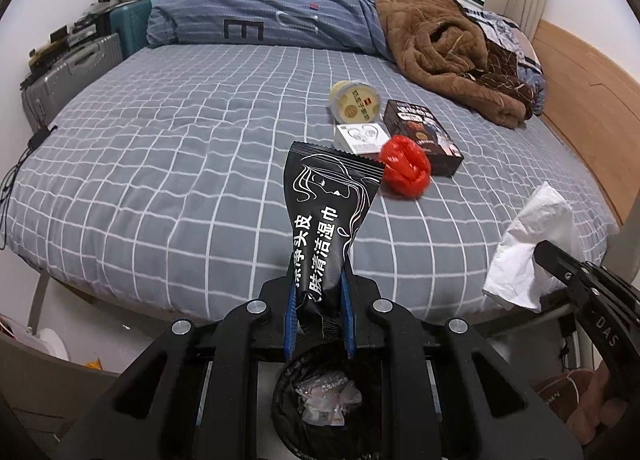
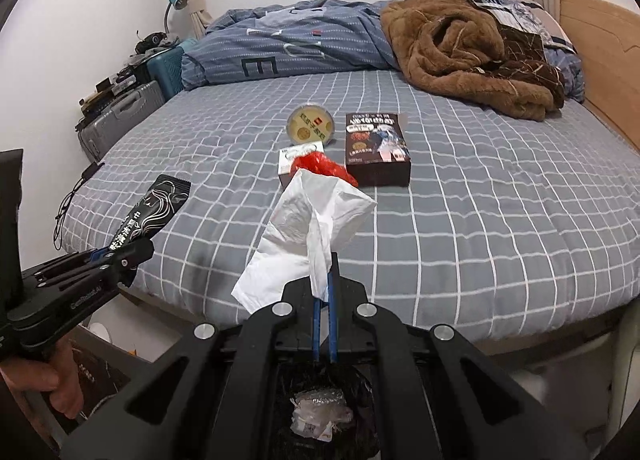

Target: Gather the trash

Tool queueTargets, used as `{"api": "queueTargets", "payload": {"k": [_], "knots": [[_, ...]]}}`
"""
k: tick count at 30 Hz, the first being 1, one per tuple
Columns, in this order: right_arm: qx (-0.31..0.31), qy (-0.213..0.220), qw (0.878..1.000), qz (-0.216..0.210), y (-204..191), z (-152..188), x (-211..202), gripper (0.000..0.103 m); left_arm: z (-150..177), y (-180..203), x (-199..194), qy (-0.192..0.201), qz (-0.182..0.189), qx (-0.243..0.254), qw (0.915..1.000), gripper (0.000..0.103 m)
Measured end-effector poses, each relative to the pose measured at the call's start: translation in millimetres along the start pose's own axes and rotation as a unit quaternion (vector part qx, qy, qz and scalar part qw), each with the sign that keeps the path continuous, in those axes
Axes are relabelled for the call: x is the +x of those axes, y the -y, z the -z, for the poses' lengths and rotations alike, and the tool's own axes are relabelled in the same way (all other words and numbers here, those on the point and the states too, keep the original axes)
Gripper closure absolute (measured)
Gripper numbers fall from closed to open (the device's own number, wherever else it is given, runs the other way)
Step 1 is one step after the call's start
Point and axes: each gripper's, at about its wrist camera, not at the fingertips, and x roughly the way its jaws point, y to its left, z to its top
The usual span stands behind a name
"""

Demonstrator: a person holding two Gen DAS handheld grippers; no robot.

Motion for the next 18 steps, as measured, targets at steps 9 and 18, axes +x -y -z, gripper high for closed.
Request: {"api": "queueTargets", "payload": {"k": [9,18], "knots": [[0.001,-0.009,1.0,-0.001,-2.5,21.7,-10.6,0.101,26.7,-1.7,-10.2,-0.009,0.001,-0.001,1.0,0.086],[0.003,-0.027,1.0,0.01,-3.8,45.9,-13.8,0.101,50.7,0.1,-19.2,-0.017,0.007,0.01,0.9998,0.086]]}}
